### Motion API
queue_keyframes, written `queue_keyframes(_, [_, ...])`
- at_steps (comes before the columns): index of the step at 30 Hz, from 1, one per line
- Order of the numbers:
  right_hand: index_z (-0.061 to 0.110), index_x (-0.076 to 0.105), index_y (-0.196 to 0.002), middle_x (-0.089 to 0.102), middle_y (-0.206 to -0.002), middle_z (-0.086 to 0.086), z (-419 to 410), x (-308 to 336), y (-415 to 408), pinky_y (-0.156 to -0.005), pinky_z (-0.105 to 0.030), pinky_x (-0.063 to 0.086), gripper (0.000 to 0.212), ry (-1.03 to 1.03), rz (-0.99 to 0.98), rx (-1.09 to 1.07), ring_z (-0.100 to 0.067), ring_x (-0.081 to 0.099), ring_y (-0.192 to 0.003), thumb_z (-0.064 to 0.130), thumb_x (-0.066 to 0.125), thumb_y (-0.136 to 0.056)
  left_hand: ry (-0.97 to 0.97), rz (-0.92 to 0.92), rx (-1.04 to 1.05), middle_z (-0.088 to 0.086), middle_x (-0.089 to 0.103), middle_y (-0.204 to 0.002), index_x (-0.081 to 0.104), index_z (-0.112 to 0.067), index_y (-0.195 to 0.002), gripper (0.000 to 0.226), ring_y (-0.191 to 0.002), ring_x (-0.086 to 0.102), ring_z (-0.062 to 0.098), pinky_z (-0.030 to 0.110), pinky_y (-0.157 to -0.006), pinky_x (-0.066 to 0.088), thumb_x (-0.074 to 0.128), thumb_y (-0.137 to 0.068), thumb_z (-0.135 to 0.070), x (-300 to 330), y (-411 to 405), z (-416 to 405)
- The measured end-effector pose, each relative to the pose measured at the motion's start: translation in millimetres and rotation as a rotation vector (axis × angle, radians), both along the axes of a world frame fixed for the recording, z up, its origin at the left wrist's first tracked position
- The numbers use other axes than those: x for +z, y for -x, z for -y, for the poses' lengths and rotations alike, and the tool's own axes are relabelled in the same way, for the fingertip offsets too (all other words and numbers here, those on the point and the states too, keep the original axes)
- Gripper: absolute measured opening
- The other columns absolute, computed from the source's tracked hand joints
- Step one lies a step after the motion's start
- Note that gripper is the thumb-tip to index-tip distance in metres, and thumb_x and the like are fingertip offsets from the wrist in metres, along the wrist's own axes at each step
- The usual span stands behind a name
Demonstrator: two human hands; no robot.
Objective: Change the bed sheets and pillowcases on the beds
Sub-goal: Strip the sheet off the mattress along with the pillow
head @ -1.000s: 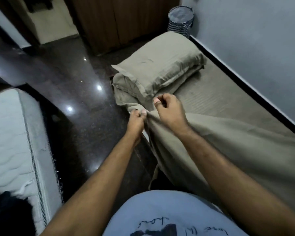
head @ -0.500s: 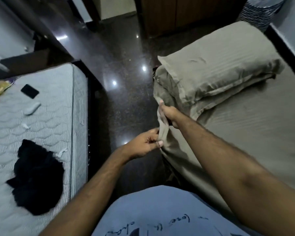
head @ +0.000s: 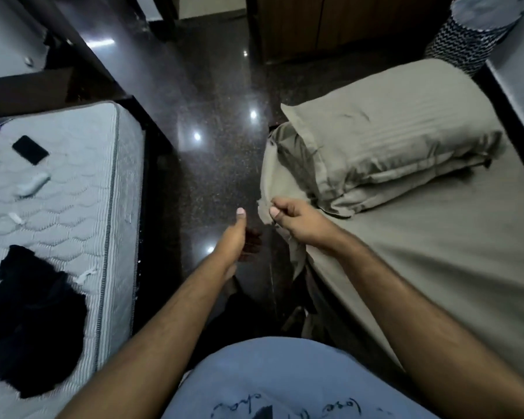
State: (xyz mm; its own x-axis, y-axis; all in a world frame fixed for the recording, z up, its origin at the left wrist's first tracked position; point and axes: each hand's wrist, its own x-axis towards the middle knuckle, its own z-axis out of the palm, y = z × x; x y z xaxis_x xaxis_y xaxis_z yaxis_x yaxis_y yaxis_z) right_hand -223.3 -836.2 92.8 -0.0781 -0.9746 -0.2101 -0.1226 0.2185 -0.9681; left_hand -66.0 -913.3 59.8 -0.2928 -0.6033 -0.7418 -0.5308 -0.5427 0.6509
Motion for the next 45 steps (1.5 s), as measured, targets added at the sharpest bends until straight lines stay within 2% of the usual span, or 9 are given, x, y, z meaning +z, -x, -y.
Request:
queue_keyframes(3, [0.021,0.048,-0.077,0.048,-0.067,0.019,-10,9,9,-0.064,-0.013,0.035,0.034,0.003,0.071,-0.064,0.006,0.043,-0.065,0.007,0.042,-0.107,-0.369,-0.281,0.09,0.013,0.075,-0.106,0.072,-0.013,-0.108,0.081,-0.089,0.073,0.027,0.035,-0.075,0.055,0.023,-0.095,-0.077,-16,31,12])
queue_keyframes(6, [0.023,0.053,-0.076,0.046,-0.08,0.01,-2,8,18,-0.072,-0.018,0.04,0.028,0.007,-0.19,-0.018,-0.001,0.049,-0.073,0.014,0.055,-0.103,-0.507,-0.489,0.257,0.022,0.067,-0.126,0.063,-0.006,-0.129,0.082,-0.105,0.069,0.035,0.042,-0.082,0.057,0.027,-0.097,-0.072,-22,76,44])
queue_keyframes(11, [0.02,0.065,-0.083,0.061,-0.09,0.002,41,11,30,-0.078,-0.031,0.046,0.018,-0.226,-0.571,0.371,-0.016,0.059,-0.082,0.027,0.059,-0.099,-0.288,-0.257,0.371,0.02,0.071,-0.113,0.068,-0.001,-0.114,0.029,-0.1,0.069,0.035,0.045,-0.082,0.059,0.054,-0.103,-0.024,-27,118,124])
queue_keyframes(17, [0.021,0.071,-0.089,0.073,-0.086,-0.006,135,-3,64,-0.075,-0.031,0.05,0.018,-0.351,-0.685,-0.185,-0.023,0.068,-0.084,0.029,0.057,-0.096,-0.091,-0.4,-0.119,-0.002,0.07,-0.079,0.064,-0.017,-0.092,0.026,-0.066,0.063,0.006,0.025,-0.066,0.05,0.047,-0.103,-0.002,-8,110,161])
queue_keyframes(21, [0.011,0.068,-0.103,0.072,-0.096,-0.01,209,-21,78,-0.088,-0.043,0.053,0.028,-0.381,-0.492,-0.541,-0.027,0.066,-0.093,0.035,0.055,-0.098,0.026,-0.439,-0.401,-0.013,0.069,-0.086,0.068,-0.017,-0.089,0.026,-0.083,0.06,0.002,0.02,-0.078,0.045,0.054,-0.099,0.002,-20,88,186])
queue_keyframes(28, [-0.002,0.051,-0.136,0.059,-0.134,-0.022,260,-59,81,-0.093,-0.036,0.047,0.063,-0.828,-0.714,-0.124,-0.036,0.057,-0.123,0.044,0.063,-0.095,-0.056,-0.589,-0.64,-0.008,0.067,-0.111,0.065,-0.012,-0.101,0.022,-0.11,0.059,-0.002,0.017,-0.1,0.041,0.05,-0.101,0.005,-21,74,196])
queue_keyframes(33, [0.007,0.064,-0.08,0.061,-0.074,-0.009,256,-93,90,-0.072,-0.032,0.045,0.021,-0.784,-0.634,-0.157,-0.03,0.063,-0.089,0.024,0.064,-0.092,-0.29,-0.487,-0.687,-0.015,0.069,-0.084,0.063,-0.012,-0.095,0.026,-0.082,0.06,-0.005,0.009,-0.077,0.044,0.046,-0.1,0.008,-34,74,220])
queue_keyframes(37, [0.013,0.076,-0.109,0.074,-0.111,-0.006,255,-83,107,-0.089,-0.029,0.048,0.022,-0.608,-0.643,-0.019,-0.028,0.066,-0.108,0.022,0.058,-0.098,-0.393,-0.317,-0.559,0.0,0.072,-0.084,0.067,-0.012,-0.092,0.024,-0.079,0.065,0.012,0.024,-0.073,0.049,0.049,-0.095,0.003,-50,85,253])
queue_keyframes(45, [0.021,0.072,-0.104,0.074,-0.098,0.0,230,-61,163,-0.07,-0.021,0.039,0.018,-0.529,-0.547,0.016,-0.016,0.066,-0.094,0.03,0.057,-0.1,-0.268,0.12,-0.468,0.006,0.071,-0.091,0.065,-0.014,-0.104,0.036,-0.079,0.065,0.022,0.029,-0.074,0.044,0.039,-0.107,-0.038,-94,179,293])
